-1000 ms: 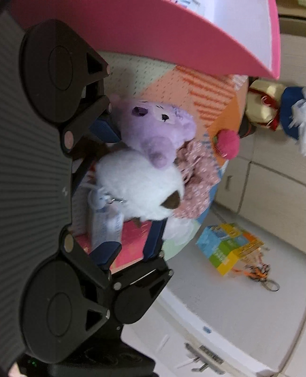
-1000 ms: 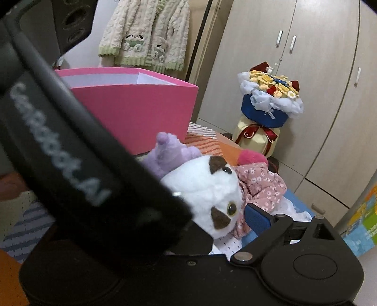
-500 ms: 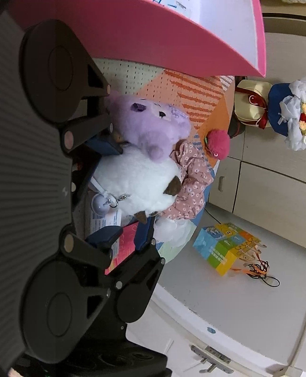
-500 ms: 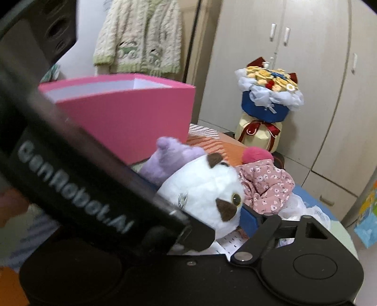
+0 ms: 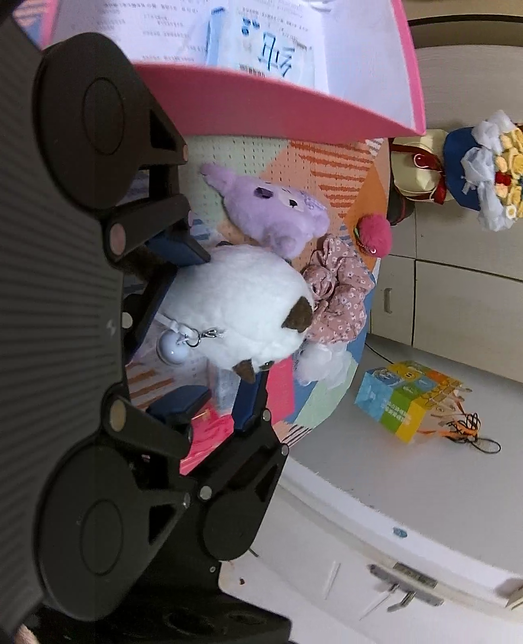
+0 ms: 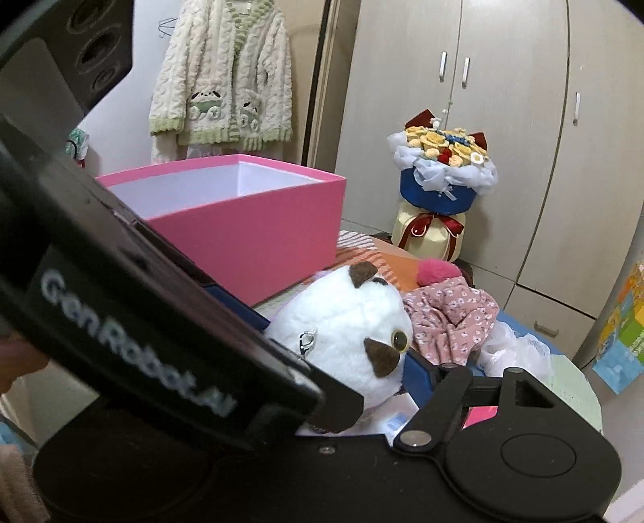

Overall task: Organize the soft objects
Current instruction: 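Grasp the white plush toy with the left gripper, then lower the white plush into the pink box and open the left gripper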

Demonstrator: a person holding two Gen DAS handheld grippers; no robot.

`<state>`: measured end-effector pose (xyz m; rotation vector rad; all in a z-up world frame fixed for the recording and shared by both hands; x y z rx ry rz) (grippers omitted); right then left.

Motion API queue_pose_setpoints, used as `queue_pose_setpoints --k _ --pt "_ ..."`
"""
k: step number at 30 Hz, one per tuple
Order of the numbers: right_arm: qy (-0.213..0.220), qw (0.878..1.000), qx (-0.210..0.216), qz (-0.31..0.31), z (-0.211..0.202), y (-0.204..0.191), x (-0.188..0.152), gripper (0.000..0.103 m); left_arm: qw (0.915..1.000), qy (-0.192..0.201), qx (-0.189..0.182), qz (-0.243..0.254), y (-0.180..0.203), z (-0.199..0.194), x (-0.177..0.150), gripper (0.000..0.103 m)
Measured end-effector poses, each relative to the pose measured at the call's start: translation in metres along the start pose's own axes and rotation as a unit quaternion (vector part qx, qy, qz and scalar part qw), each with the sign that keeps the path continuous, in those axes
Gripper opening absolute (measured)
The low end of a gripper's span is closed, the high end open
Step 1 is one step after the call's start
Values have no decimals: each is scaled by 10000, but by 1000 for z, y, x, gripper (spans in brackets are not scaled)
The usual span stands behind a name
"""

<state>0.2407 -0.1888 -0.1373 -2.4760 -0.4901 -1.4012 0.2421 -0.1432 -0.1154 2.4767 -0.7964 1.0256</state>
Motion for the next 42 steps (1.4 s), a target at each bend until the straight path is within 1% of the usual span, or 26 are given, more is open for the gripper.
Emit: queue_pose_setpoints --k 4,10,18,22,24,30,35,38,42 --pt "109 9997 -165 -132 -13 -16 1 79 9998 -6 -112 142 5 -20 -7 62" --pt "155 9996 -228 -63 -32 -32 3 79 9992 -34 -250 295 14 -44 -18 62" --pt "-197 9991 -203 312 -52 -52 -2 79 9970 -307 -650 284 13 -66 -31 62" --pt "-307 9988 -187 323 -64 -66 0 79 9945 -509 -888 234 10 -81 -34 62" --pt "-396 9984 -137 379 -68 -73 4 79 9938 -513 -957 219 7 -91 -34 62" --pt "-387 9978 138 511 -84 -95 18 79 9930 -547 -1013 265 0 -130 -36 62" --pt "-534 9959 440 582 -93 -118 33 79 9930 -541 -1040 125 -14 -165 -38 62" --pt "-552 9954 556 553 -97 -135 44 79 9943 -396 -990 21 -26 -184 -36 62" --pt "-465 9944 778 542 -91 -148 64 79 9962 -54 -841 -208 -51 -203 -31 62"
Point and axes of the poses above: each gripper's, at about its wrist camera, not at the fingertips, and z roughly the way its jaws point, y to its right, x to its top, the point moved 8 cm from there along z, roughly the way its jaws point, and after that the axes turned 13 degrees about z, right-handed, at the moved point
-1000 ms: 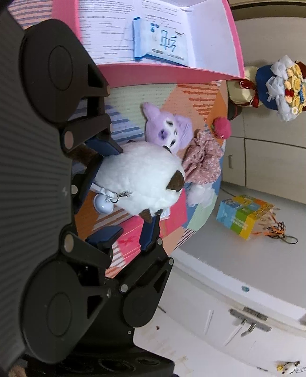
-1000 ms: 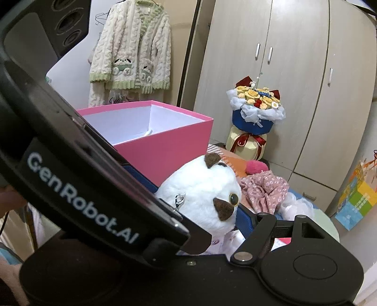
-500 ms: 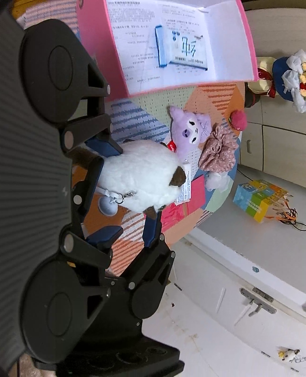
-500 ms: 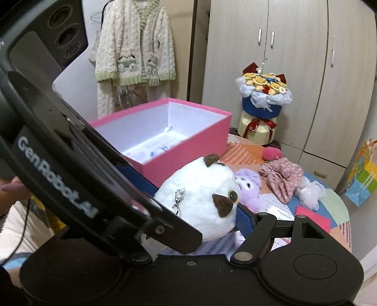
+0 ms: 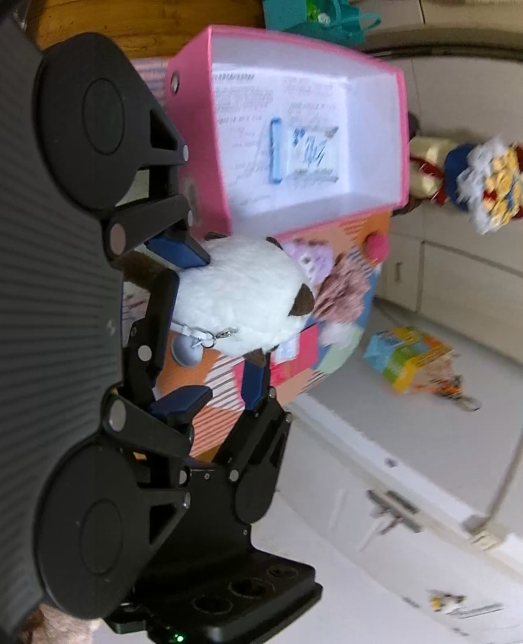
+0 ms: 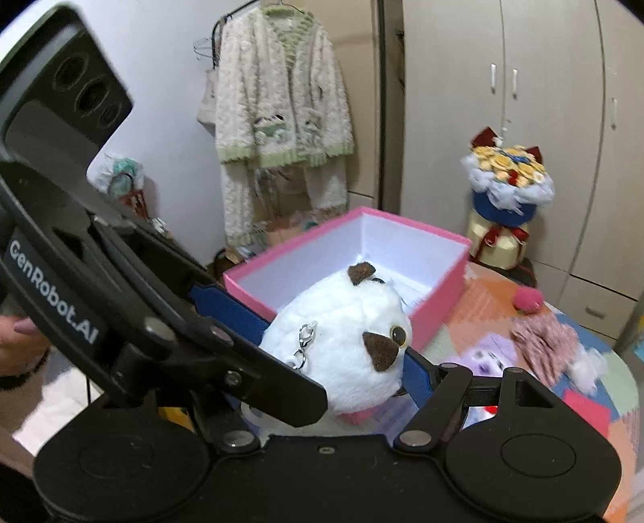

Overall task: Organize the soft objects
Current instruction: 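Lower the white plush into the pink box and open the left gripper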

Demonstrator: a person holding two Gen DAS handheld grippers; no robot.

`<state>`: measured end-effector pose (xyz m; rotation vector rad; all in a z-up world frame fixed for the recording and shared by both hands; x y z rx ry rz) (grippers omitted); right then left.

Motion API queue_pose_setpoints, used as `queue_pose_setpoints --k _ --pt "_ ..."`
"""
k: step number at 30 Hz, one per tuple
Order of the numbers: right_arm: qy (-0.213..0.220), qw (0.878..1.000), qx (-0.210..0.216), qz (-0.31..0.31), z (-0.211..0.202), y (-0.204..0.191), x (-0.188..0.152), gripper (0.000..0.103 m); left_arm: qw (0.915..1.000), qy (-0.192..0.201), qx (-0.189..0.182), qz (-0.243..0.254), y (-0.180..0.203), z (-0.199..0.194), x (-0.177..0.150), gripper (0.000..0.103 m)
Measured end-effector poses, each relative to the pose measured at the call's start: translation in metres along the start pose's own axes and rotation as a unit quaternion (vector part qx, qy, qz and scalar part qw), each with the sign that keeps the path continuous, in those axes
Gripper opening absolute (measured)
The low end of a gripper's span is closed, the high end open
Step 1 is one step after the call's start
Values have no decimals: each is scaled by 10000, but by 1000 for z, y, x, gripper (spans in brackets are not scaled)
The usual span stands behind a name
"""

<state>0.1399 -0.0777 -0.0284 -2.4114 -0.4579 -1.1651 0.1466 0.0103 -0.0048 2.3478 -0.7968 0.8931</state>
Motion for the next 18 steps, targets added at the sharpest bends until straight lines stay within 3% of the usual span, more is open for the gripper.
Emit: queue_pose_setpoints --k 6,10,13,18 --pt "147 9991 385 117 31 -9 32 79 9979 493 381 -151 -43 -17 17 62" --pt "393 9981 407 227 61 -11 54 79 9953 721 641 -82 -78 -10 33 62" --pt "335 9987 322 220 92 -7 62 79 9948 630 698 -395 -110 8 35 62" --pt "-220 9989 405 98 142 1 64 79 9931 381 713 -849 -152 38 25 62"
Point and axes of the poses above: each gripper's, at about its wrist camera, not at the fingertips, and z roughly the way its jaws point, y to its right, x to its top, the point moved 8 cm from there along z, roughly the way its jaws point, and after that the axes turned 13 degrees about z, right-handed, at the moved point
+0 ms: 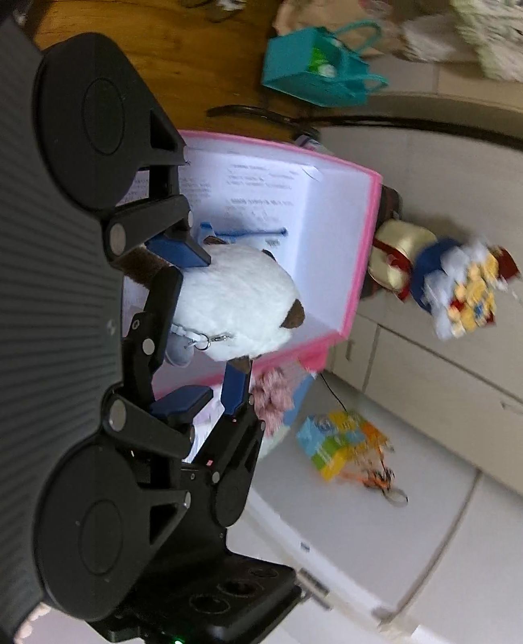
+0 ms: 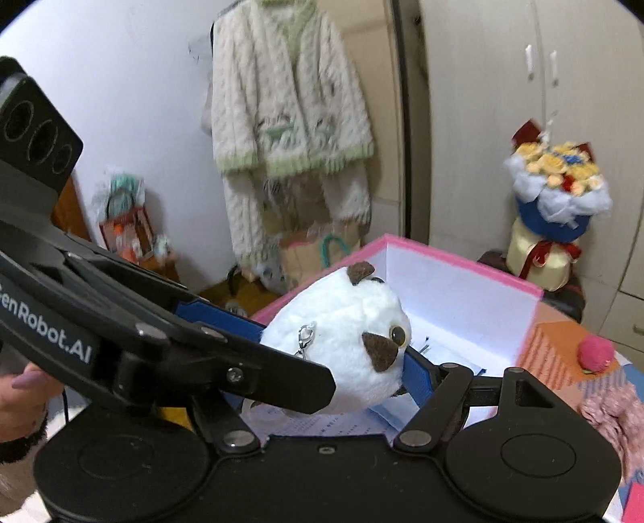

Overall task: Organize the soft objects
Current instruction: 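Lower the white plush into the pink box and open the left gripper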

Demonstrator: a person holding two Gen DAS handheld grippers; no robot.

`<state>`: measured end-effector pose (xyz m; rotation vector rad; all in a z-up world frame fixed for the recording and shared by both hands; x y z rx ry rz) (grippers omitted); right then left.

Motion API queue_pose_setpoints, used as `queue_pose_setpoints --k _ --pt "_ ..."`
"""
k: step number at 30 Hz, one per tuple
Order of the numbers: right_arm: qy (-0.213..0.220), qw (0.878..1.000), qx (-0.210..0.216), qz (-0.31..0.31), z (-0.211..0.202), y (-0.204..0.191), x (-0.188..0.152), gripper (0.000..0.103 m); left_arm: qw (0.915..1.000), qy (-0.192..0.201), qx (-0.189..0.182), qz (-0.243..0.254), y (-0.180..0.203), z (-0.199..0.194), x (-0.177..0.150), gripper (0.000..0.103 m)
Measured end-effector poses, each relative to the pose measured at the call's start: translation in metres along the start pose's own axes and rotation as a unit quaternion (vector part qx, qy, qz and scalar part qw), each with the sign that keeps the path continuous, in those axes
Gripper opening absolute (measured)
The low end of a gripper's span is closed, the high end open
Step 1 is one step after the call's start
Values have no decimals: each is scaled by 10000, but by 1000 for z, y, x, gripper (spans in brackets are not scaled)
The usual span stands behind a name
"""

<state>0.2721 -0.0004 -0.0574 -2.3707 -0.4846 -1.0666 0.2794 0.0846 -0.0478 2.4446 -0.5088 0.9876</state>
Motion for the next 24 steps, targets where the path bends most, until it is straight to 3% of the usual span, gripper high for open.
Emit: queue_pose_setpoints --k 3,8,13,24 --pt "-450 9989 77 -95 27 6 -4 79 9997 -162 46 -192 -17 15 -7 62" --pt "-849 9963 127 -36 57 14 -10 80 9986 -334 70 -397 -34 31 -12 62" --pt "-1318 9910 -238 8 73 22 -19 80 9975 -409 573 105 -34 32 -16 62" --pt "-1116 9930 -391 -51 38 19 -20 79 9973 -187 571 411 -18 1 -18 64"
Point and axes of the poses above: each gripper's, at about its wrist camera, not at the fingertips, and z roughly the way its jaws point, y to its right, x to its top, the point moved 8 cm from there along z, roughly the way its jaws point, and after that the axes turned 13 degrees about z, right-handed, at the moved point
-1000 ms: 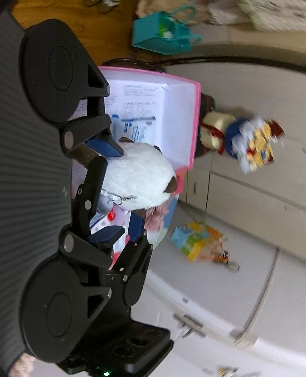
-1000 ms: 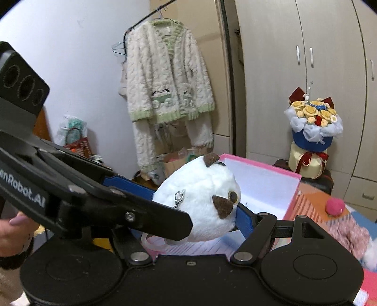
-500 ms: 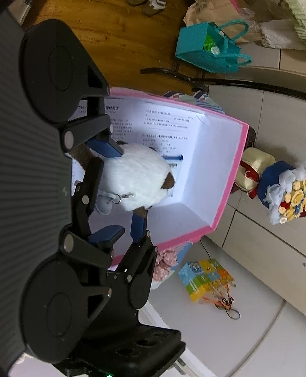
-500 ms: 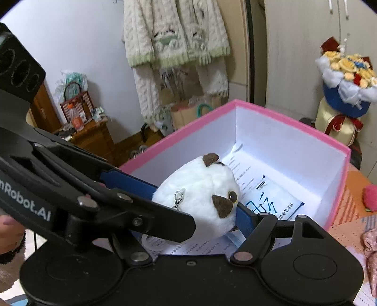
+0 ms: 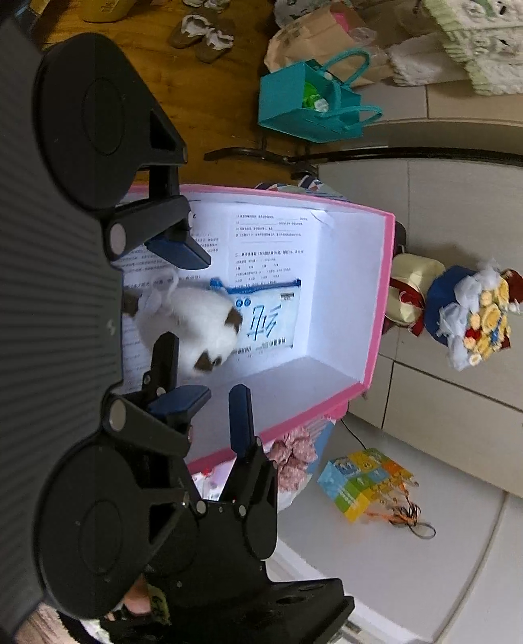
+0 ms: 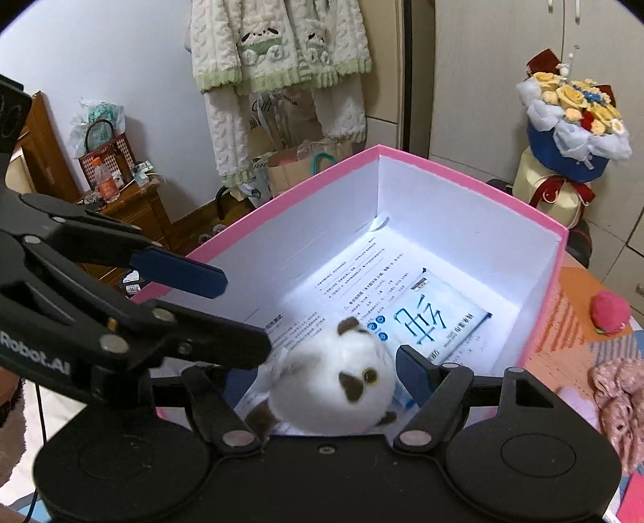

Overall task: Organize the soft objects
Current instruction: 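Lower the white plush into the pink box and open the left gripper, then move the left tool toward the Colgate toothpaste tube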

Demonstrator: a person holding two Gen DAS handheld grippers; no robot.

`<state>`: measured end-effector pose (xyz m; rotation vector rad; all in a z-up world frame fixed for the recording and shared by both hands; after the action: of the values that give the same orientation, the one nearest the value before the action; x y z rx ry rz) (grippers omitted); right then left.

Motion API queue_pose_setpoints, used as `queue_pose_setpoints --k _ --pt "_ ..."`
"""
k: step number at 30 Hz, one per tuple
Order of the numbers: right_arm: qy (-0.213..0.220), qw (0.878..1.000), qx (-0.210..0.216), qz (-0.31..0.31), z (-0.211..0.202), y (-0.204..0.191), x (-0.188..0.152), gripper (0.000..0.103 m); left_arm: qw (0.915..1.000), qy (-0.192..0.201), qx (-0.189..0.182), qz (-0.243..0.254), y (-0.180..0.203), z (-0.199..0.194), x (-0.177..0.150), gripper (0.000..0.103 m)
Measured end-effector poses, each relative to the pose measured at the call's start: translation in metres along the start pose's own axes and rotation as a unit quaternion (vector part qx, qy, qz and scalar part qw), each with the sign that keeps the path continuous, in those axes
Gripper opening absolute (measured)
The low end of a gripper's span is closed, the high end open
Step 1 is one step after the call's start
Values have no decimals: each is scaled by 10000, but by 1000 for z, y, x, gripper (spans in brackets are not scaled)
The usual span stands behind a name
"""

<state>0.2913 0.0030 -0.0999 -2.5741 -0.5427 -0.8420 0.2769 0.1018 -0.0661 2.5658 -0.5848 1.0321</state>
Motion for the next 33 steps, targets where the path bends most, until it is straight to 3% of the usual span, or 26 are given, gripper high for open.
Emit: queue_pose_setpoints --k 7,19,25,33 --pt "199 9994 -247 -138 -31 0 -9 80 9996 205 56 186 21 -34 -4 67" --pt "705 9971 -283 -48 -103 13 -36 80 9973 472 -41 552 74 -78 -16 84" --pt "1094 9933 -240 278 -156 46 -57 80 9938 585 -216 921 111 -87 -19 85" --pt "1522 9832 -656 761 -202 105 -88 80 9856 636 -366 1526 169 -70 -22 85"
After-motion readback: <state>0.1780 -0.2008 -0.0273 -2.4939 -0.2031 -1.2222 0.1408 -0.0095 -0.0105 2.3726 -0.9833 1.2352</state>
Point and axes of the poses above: each gripper's, at about its wrist camera, not at the fingertips, and z roughly the way its jaws point, y to its right, x to its top, the point moved 8 cm from there along z, roughly the way its jaws point, and after that the axes turned 13 degrees about z, right-handed, at the moved point
